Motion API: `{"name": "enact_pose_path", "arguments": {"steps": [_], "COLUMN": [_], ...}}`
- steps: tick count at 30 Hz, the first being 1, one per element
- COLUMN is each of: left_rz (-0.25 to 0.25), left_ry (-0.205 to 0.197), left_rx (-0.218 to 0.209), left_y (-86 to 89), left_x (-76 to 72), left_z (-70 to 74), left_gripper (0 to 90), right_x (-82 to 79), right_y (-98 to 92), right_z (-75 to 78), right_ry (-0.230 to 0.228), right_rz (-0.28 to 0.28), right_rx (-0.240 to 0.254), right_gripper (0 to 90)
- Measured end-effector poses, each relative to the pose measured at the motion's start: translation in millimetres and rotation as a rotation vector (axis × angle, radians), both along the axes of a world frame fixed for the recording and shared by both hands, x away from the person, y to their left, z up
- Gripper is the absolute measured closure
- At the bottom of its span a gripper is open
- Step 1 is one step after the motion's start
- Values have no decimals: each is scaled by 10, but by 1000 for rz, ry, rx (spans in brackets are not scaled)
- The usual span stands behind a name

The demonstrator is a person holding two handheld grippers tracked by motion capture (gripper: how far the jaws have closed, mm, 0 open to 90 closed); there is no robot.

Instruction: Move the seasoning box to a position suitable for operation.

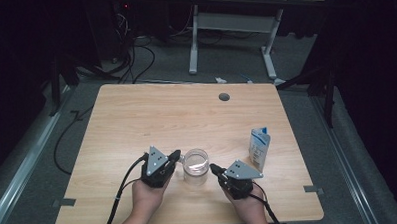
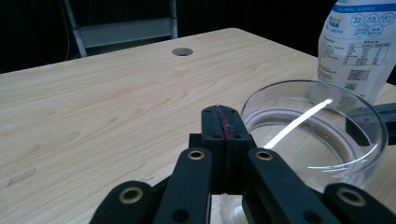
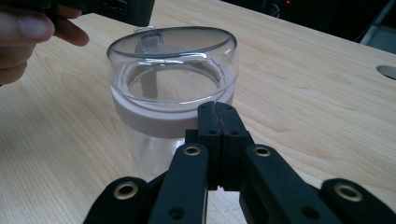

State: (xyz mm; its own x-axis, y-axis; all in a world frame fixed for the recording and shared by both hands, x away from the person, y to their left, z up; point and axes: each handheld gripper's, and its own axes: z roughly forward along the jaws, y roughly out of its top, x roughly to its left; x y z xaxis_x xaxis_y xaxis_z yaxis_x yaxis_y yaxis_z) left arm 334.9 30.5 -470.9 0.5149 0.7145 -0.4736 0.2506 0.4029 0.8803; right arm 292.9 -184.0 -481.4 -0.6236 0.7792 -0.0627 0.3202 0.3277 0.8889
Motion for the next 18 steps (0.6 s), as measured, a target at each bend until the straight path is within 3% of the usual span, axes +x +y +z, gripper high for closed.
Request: {"name": "enact_pose_path", "arguments": {"steps": [11, 12, 15, 16, 18], "left_rz": [0, 26, 27, 11, 8], "left_ry": [3, 13, 9, 6, 10], "left_rx": [-5, -55, -72, -38, -35], "left_y": [5, -28, 32, 84, 122], "left_x": [-3, 3, -52, -78, -153], "left_z": [1, 19, 65, 56, 27], "left_gripper": [900, 900, 898, 898, 898], "right_x": [-3, -9, -20, -24, -30], "right_y": [22, 24, 24, 24, 24], "right_z": [1, 5, 27, 34, 42], "right_ry": [-4, -7, -12, -15, -15], "right_rz": [14, 13, 18, 16, 16], "right_rx": [-1, 1, 12, 11, 16], "right_gripper": [899, 899, 899, 899, 899]}}
